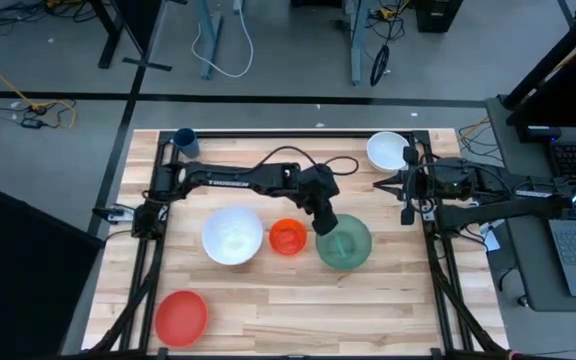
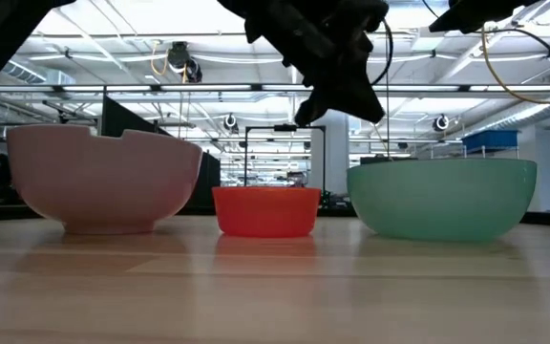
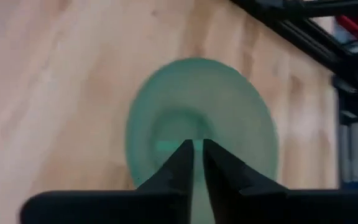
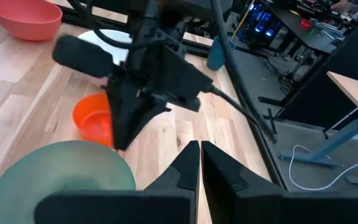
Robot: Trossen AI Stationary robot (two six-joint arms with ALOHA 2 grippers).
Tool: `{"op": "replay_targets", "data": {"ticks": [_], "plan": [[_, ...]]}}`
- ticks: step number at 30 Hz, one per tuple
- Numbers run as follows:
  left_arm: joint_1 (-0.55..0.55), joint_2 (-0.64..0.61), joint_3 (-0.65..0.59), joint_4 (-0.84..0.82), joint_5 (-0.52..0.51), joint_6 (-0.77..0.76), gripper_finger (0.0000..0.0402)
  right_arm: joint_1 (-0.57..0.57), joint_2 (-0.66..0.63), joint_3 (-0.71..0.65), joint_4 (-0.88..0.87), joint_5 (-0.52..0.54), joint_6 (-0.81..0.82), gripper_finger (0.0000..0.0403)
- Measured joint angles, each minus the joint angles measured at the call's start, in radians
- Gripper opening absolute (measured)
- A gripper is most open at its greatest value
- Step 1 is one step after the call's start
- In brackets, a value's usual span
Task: Nest bowls inside each other
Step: Stack the green bowl on top of the bottom white bowl
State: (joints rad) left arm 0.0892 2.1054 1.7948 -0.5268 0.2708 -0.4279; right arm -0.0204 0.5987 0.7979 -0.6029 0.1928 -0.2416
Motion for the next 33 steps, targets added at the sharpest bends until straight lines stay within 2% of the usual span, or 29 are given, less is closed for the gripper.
{"op": "replay_targets", "data": {"ticks": [8,13,17,33], "plan": [[0.010,0.005,0.000,-0.020,-0.033,-0.038,0.0175,0.000,0.000,0.000,0.000,0.000,0.002,0.0000],[0.018,0.028,0.000,-0.088,-0.040,-0.038,0.0228,0.000,0.001,0.000,0.000,0.000,-0.006,0.0000],[0.025,0.052,-0.002,-0.104,-0.040,-0.047,0.0239,0.000,0.000,0.000,-0.002,-0.001,-0.006,0.0000],[0.024,0.121,-0.002,-0.091,-0.025,-0.055,0.0240,0.000,0.000,0.000,-0.009,-0.005,-0.010,0.0000]]}}
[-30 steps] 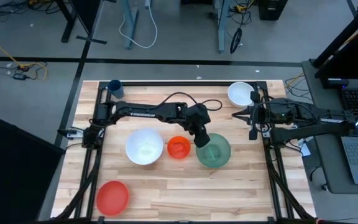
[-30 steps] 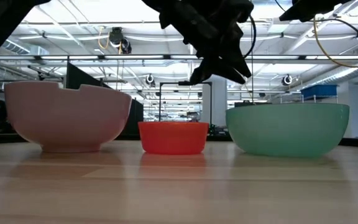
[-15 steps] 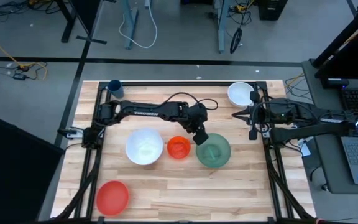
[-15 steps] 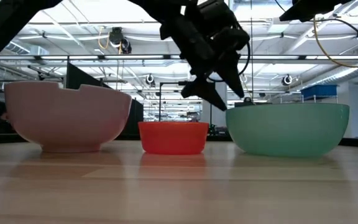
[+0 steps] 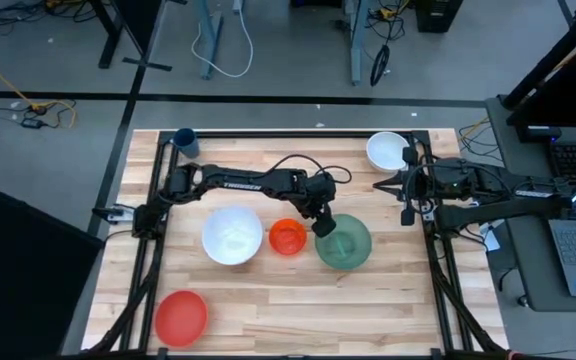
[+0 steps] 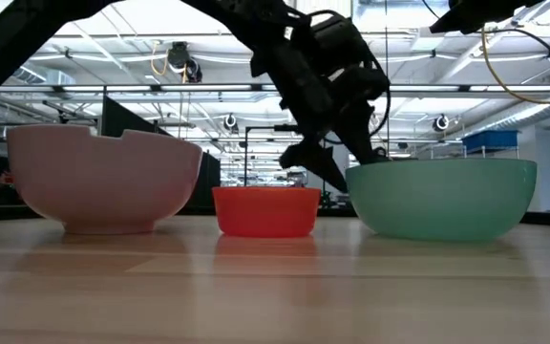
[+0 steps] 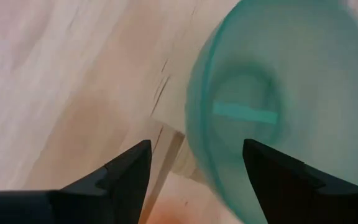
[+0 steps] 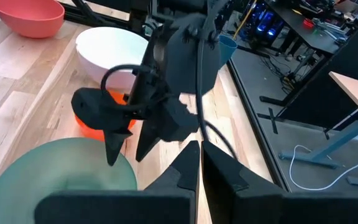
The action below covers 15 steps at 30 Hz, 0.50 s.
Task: Nest bowls inside each other
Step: Stack the green bowl on top of the bottom white bowl
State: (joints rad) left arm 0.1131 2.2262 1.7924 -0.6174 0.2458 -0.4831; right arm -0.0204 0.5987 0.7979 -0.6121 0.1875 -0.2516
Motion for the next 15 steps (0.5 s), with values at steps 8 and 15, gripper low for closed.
{"op": "replay_targets", "data": {"ticks": [8,15], "plan": [[0.000,0.025,0.001,0.010,0.040,0.000,0.0234,0.000,0.000,0.000,0.000,0.000,0.000,0.0000],[0.000,0.025,0.001,0.012,0.041,0.037,0.0159,0.000,0.000,0.000,0.000,0.000,-0.004,0.0000]]}}
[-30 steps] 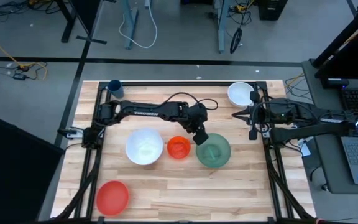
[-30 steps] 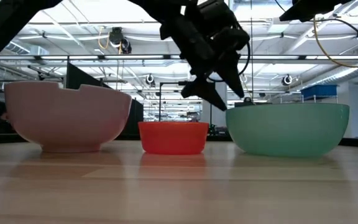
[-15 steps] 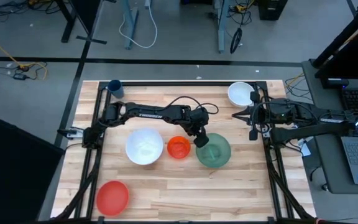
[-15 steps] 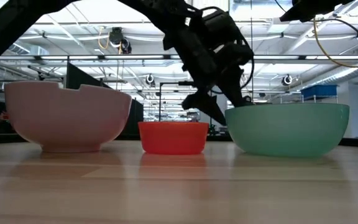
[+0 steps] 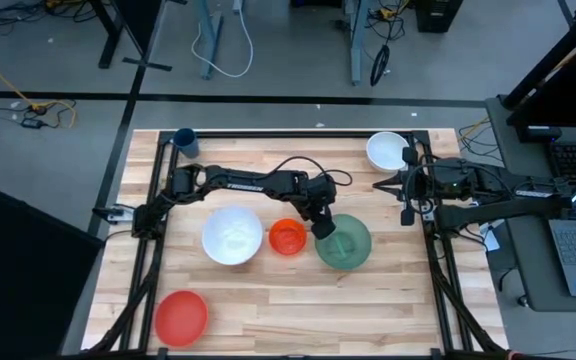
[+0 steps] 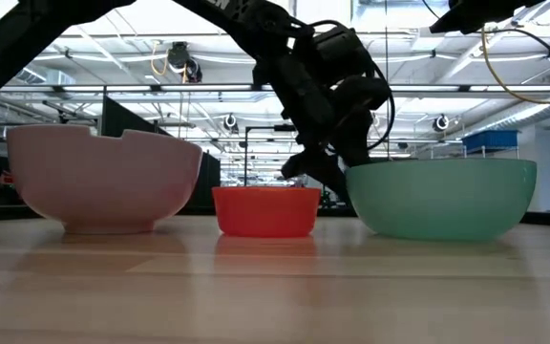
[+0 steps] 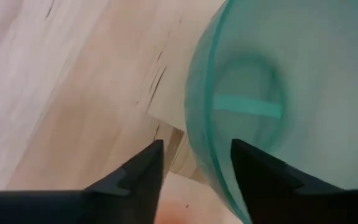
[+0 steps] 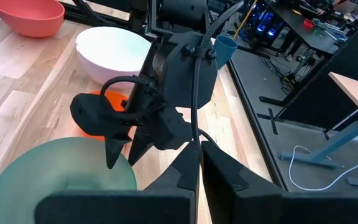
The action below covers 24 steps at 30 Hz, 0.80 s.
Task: Nest bowls inside each other
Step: Stack the green bowl on top of the bottom white bowl
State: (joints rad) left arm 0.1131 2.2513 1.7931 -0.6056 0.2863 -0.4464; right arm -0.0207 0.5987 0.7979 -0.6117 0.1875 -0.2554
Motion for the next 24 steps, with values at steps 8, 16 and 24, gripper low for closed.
{"op": "replay_targets", "data": {"ticks": [8,16,24], "plan": [[0.001,0.000,0.000,0.001,-0.001,0.042,0.0073,0.000,0.000,0.000,0.000,0.000,0.000,0.0000],[0.003,0.000,0.000,0.012,-0.003,0.045,0.0007,0.000,0.000,0.000,0.000,0.000,0.000,0.0000],[0.003,0.001,0.000,0.060,0.003,0.034,0.0001,0.000,0.000,0.000,0.000,0.000,0.000,0.0000]]}}
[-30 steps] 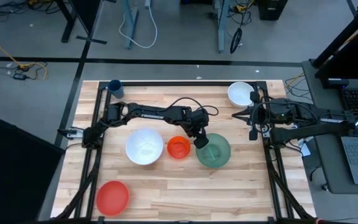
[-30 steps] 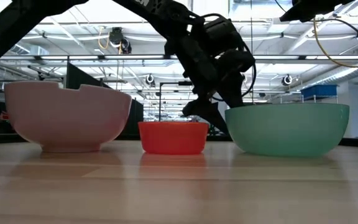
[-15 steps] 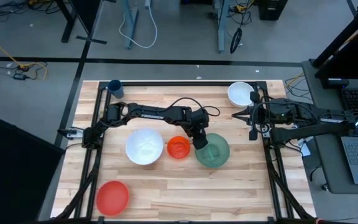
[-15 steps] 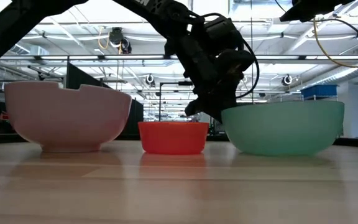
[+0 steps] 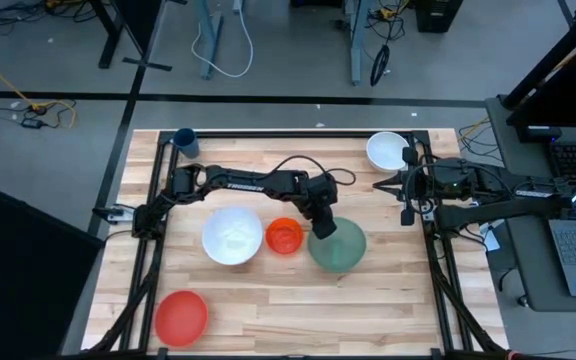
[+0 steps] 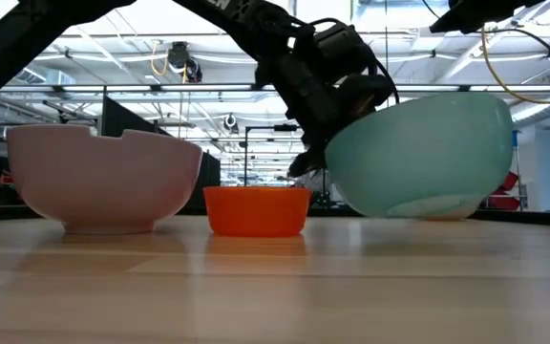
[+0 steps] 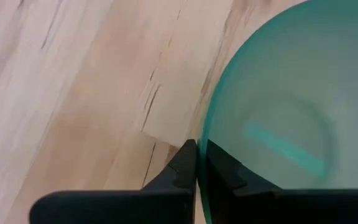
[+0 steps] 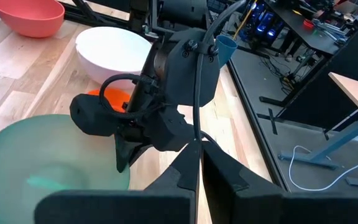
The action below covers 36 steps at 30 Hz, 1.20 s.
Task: Nest bowls inside each other
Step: Stack the green bowl on top of the bottom white bowl
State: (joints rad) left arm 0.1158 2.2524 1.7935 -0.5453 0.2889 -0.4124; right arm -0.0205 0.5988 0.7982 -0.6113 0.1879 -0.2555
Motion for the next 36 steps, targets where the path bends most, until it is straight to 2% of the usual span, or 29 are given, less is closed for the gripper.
{"op": "replay_targets", "data": {"ticks": [5,12,16,24,33,36], "plan": [[0.001,-0.012,0.000,0.000,0.071,-0.001,0.0001,0.000,0.000,0.000,-0.009,0.000,0.000,0.0000],[0.014,-0.140,0.000,-0.108,0.061,0.035,0.0000,0.000,0.000,0.000,-0.019,0.000,0.000,0.0000],[0.030,-0.246,0.000,-0.211,-0.014,0.070,0.0000,0.000,0.000,0.001,-0.022,0.001,0.003,0.0000],[0.037,-0.454,0.002,-0.563,-0.273,0.153,0.0000,0.000,0.000,0.001,-0.061,0.005,0.018,0.0000],[0.000,-0.533,-0.004,-0.897,-0.469,0.195,0.0000,-0.001,0.022,0.001,-0.060,0.005,0.077,0.0000],[-0.012,-0.544,-0.024,-0.923,-0.499,0.201,0.0000,-0.002,0.032,0.001,-0.055,0.005,0.100,0.0000]]}}
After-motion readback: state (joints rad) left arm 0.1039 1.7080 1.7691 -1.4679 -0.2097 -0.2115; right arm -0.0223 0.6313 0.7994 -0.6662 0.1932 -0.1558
